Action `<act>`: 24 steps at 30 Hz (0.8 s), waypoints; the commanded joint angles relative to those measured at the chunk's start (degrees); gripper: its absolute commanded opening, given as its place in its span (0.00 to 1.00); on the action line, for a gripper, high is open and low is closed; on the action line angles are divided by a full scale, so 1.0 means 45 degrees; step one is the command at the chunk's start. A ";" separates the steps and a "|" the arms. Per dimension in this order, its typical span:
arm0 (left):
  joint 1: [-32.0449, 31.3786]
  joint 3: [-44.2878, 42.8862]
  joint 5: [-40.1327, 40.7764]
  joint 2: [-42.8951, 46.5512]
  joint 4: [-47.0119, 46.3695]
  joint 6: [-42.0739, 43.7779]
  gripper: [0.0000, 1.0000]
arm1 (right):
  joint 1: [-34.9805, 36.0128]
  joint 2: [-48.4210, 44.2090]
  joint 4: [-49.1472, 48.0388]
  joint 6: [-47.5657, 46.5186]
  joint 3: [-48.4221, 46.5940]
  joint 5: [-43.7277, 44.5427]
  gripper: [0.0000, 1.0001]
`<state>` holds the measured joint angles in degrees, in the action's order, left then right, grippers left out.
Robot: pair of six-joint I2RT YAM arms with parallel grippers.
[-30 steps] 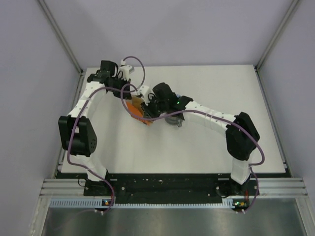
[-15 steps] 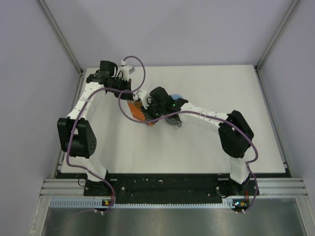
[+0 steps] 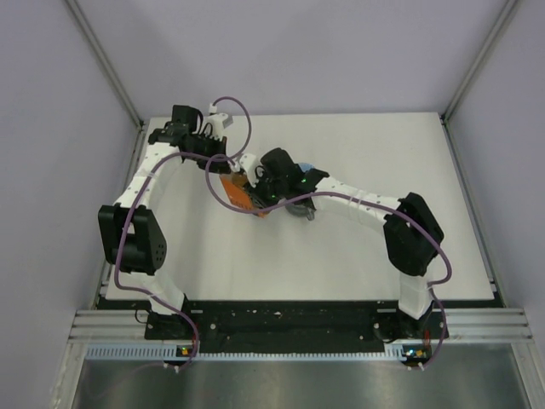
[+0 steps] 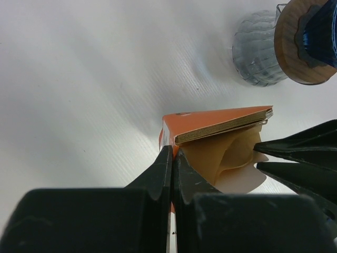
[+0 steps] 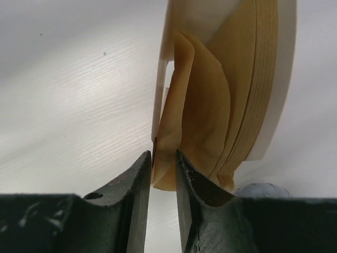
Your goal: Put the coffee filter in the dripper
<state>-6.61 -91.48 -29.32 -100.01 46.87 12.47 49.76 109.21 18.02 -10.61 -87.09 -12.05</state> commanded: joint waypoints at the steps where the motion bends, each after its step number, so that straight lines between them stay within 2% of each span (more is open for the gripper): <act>1: 0.0024 -0.0003 -0.0301 0.0603 -0.0045 0.0198 0.00 | 0.0115 -0.1221 -0.0177 -0.0162 -0.0237 -0.0387 0.26; 6: 0.0024 -0.0061 -0.0359 0.0583 -0.0045 0.0159 0.00 | 0.0076 -0.1066 -0.0235 0.0034 -0.0334 -0.0173 0.31; 13: 0.0024 -0.0061 -0.0359 0.0642 -0.0006 0.0178 0.00 | 0.0037 -0.0675 -0.0235 0.0326 -0.0549 -0.0486 0.28; 17: 0.0024 -0.0081 -0.0437 0.0622 -0.0006 0.0178 0.00 | 0.0037 -0.0441 -0.0216 0.0425 -0.0666 -0.0309 0.22; 24: 0.0024 -0.0139 -0.0457 0.0622 0.0053 0.0198 0.00 | 0.0056 0.0028 -0.0040 0.0561 -0.1037 -0.0134 0.20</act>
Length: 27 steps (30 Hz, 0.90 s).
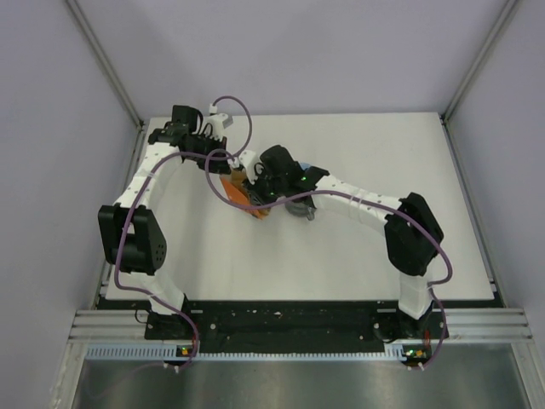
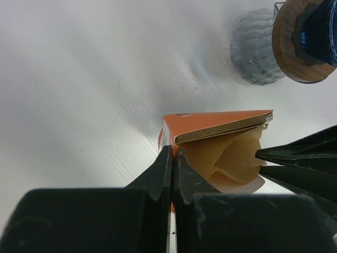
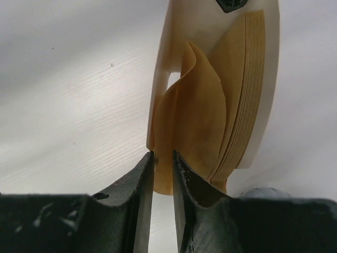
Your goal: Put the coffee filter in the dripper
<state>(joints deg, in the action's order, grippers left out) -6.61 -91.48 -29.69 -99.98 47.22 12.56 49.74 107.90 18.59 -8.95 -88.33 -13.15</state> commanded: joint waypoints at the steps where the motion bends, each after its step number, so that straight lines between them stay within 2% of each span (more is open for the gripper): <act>1: 0.0024 -0.0139 -0.0336 0.0617 -0.0025 0.0159 0.00 | 0.0042 0.0358 -0.0089 0.0173 -0.0819 0.0032 0.20; 5: 0.0024 -0.0139 -0.0394 0.0578 -0.0005 0.0178 0.00 | 0.0041 0.0534 0.0009 0.0309 -0.1014 0.0166 0.18; 7: 0.0024 -0.0139 -0.0452 0.0578 0.0014 0.0178 0.00 | 0.0041 0.0612 0.0029 0.0348 -0.1053 0.0421 0.11; 9: 0.0024 -0.0139 -0.0511 0.0578 0.0033 0.0178 0.00 | 0.0041 0.0632 0.0068 0.0407 -0.1131 0.0441 0.00; 13: 0.0024 -0.0100 -0.0336 0.0559 0.0034 0.0198 0.00 | 0.0042 0.0535 0.0205 0.0485 -0.1210 0.0421 0.00; 20: 0.0024 -0.0159 0.1245 0.0363 -0.0122 -0.0036 0.00 | 0.0042 -0.0460 0.0283 0.0368 -0.0664 0.0733 0.00; 27: 0.0024 -0.0159 0.1676 0.0246 -0.0435 -0.0056 0.00 | 0.0041 -0.1164 0.0244 0.0212 -0.0136 0.0423 0.00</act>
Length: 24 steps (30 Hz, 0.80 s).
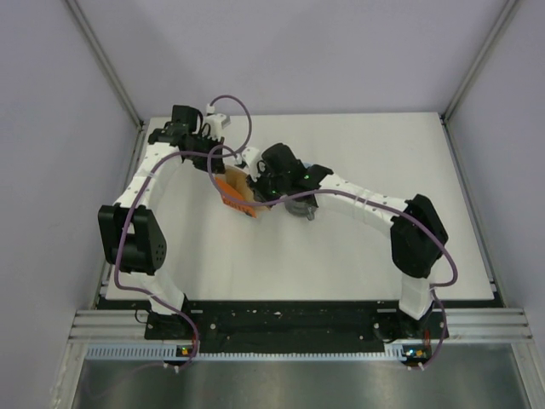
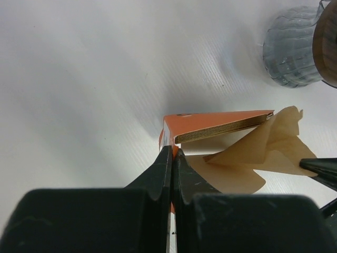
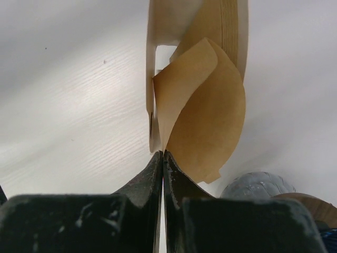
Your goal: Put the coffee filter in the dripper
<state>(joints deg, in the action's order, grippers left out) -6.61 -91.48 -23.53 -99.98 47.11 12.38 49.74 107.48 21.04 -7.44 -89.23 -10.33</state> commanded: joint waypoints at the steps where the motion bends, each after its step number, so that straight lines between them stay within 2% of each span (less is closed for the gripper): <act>1: 0.0024 -0.0178 0.0307 0.0188 -0.0450 0.0002 0.00 | 0.0061 -0.1092 -0.0339 -0.0143 0.0083 -0.0244 0.00; 8: 0.0102 -0.0198 0.0892 -0.0125 -0.0664 0.0139 0.00 | 0.0041 -0.1365 -0.0300 -0.0260 0.0142 -0.0342 0.00; 16: 0.0765 -0.0315 0.1225 -0.0613 -0.1289 0.0003 0.00 | 0.0041 -0.2594 -0.0144 -0.0474 0.0044 -0.0498 0.00; 24: 0.0961 0.0094 0.1225 -0.0887 -0.2265 0.0002 0.00 | 0.0041 -0.3298 0.1222 -0.1372 -0.0580 0.0419 0.00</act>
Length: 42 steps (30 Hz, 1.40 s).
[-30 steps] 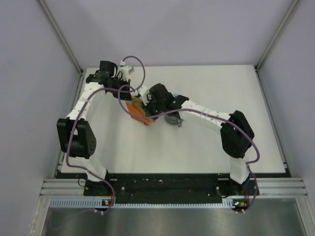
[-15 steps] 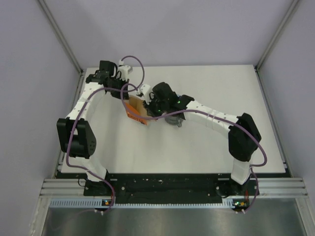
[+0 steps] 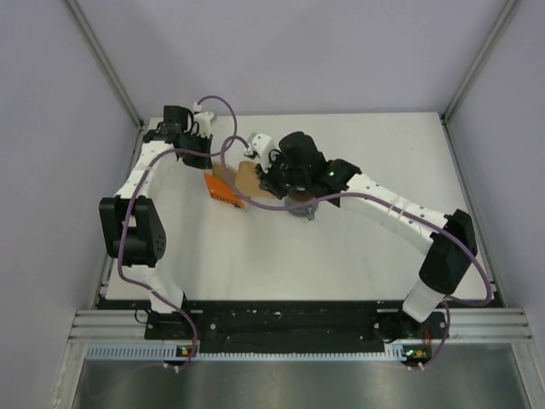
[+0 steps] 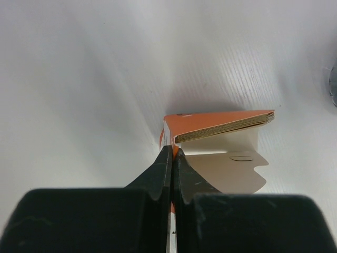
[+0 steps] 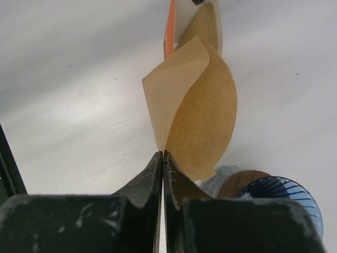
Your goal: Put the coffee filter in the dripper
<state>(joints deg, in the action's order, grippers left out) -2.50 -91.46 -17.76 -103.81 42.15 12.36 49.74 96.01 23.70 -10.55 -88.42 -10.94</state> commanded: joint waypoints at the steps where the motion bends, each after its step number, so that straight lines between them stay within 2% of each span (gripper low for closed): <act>1: 0.0048 0.0187 -0.0077 -0.0037 -0.1299 0.0065 0.00 | 0.0041 -0.0846 0.0786 -0.0800 -0.0799 0.0633 0.00; 11: 0.0048 0.0793 -0.0507 -0.0115 -0.1593 0.0631 0.01 | 0.0061 -0.1745 0.1744 -0.2089 -0.0878 0.2001 0.00; 13: 0.0048 0.0871 -0.0642 -0.0037 -0.1574 0.0768 0.07 | 0.0041 -0.1901 0.1841 -0.2284 -0.0897 0.2156 0.00; 19: 0.0068 0.0618 -0.1502 0.0236 -0.0852 0.1159 0.43 | 0.0041 -0.2486 0.2135 -0.3922 -0.0703 0.3074 0.00; 25: 0.0087 0.0150 -0.2536 0.0549 -0.0091 0.1335 0.61 | 0.0041 -0.2936 0.2115 -0.6363 -0.0312 0.4480 0.00; 30: 0.0087 -0.0124 -0.2850 0.0725 0.0495 0.1394 0.66 | 0.0061 -0.2820 0.2543 -0.8180 -0.0155 0.5514 0.00; 36: 0.0087 -0.0183 -0.2675 0.1095 0.0692 0.1589 0.70 | 0.0042 -0.1806 0.4435 -0.9471 -0.0838 0.6844 0.00; 42: 0.0087 -0.0183 -0.2285 0.1252 0.0828 0.1784 0.71 | 0.0041 -0.0985 0.5981 -0.9785 -0.1385 0.6066 0.00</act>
<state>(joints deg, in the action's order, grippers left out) -2.39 -90.13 -28.40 -101.32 45.12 18.61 49.71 89.60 44.42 -51.96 -90.67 17.21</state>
